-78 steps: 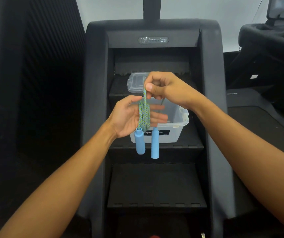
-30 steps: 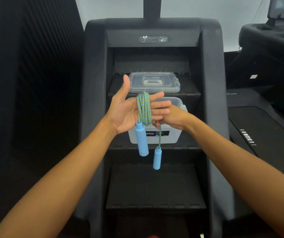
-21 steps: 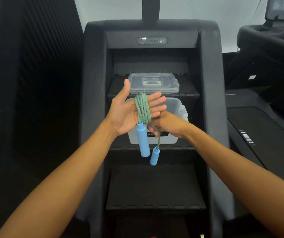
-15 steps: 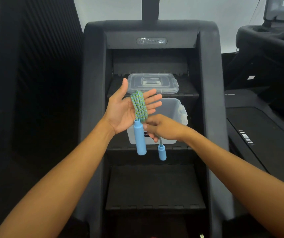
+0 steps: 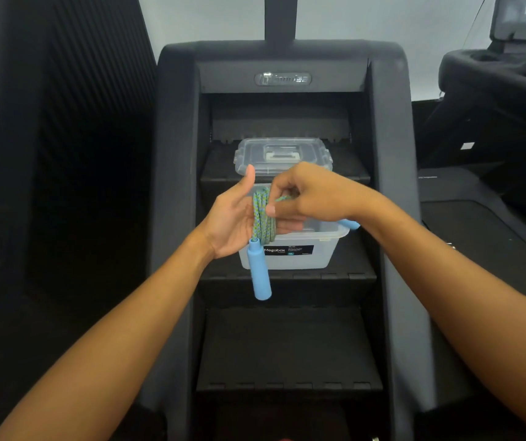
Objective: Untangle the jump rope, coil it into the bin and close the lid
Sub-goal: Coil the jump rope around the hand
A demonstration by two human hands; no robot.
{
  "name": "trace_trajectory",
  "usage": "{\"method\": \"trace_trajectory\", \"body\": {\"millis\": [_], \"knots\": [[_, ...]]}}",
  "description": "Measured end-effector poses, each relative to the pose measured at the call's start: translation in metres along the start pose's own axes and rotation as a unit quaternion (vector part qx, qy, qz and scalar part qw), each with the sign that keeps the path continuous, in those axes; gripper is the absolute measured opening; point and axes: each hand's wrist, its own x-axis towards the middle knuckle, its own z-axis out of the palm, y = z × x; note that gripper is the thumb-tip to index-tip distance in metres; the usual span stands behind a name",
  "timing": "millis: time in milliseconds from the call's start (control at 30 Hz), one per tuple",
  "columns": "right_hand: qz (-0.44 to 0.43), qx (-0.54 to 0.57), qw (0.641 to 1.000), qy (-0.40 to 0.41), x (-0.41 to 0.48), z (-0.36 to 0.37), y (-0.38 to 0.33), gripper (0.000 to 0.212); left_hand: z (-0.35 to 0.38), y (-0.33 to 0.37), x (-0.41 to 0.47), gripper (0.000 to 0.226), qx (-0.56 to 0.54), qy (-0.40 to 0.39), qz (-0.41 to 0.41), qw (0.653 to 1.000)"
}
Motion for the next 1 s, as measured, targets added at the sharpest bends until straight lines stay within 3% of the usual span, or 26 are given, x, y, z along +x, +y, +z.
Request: {"method": "trace_trajectory", "body": {"millis": [100,200,333,400,467,600,667,833,1000], "knots": [[-0.018,-0.019,0.999,0.03,0.004,-0.004,0.001,0.018,0.001,0.0,0.0,0.095,0.002,-0.014,0.0,1.0],[-0.03,0.033,0.996,0.078,0.008,0.0,0.008,0.023,0.004,0.0,0.001,0.086,-0.014,-0.022,0.002,1.0],[-0.017,0.224,0.972,0.066,0.003,0.013,0.015,0.019,0.005,0.002,0.003,0.038,-0.059,-0.018,0.035,0.997],[0.004,0.353,0.935,0.035,0.0,0.022,0.013,0.017,0.001,0.004,0.004,0.035,-0.059,-0.035,0.018,0.998],[0.015,0.402,0.915,0.028,0.0,0.028,0.012,0.016,-0.005,0.004,0.004,0.032,-0.054,-0.049,-0.006,0.997],[0.004,0.353,0.934,0.048,0.0,0.03,0.017,0.011,-0.012,0.005,0.003,0.026,-0.038,-0.062,-0.025,0.997],[0.008,0.318,0.947,0.053,0.0,0.03,0.018,0.019,-0.012,0.006,0.003,0.016,-0.002,-0.053,-0.026,0.998],[0.001,0.19,0.976,0.107,0.002,0.03,0.015,0.021,-0.012,0.014,0.0,0.013,0.09,0.03,-0.018,0.995],[0.034,0.151,0.971,0.185,0.004,0.033,0.019,0.02,-0.016,0.013,0.001,0.014,0.158,0.124,0.065,0.977]]}}
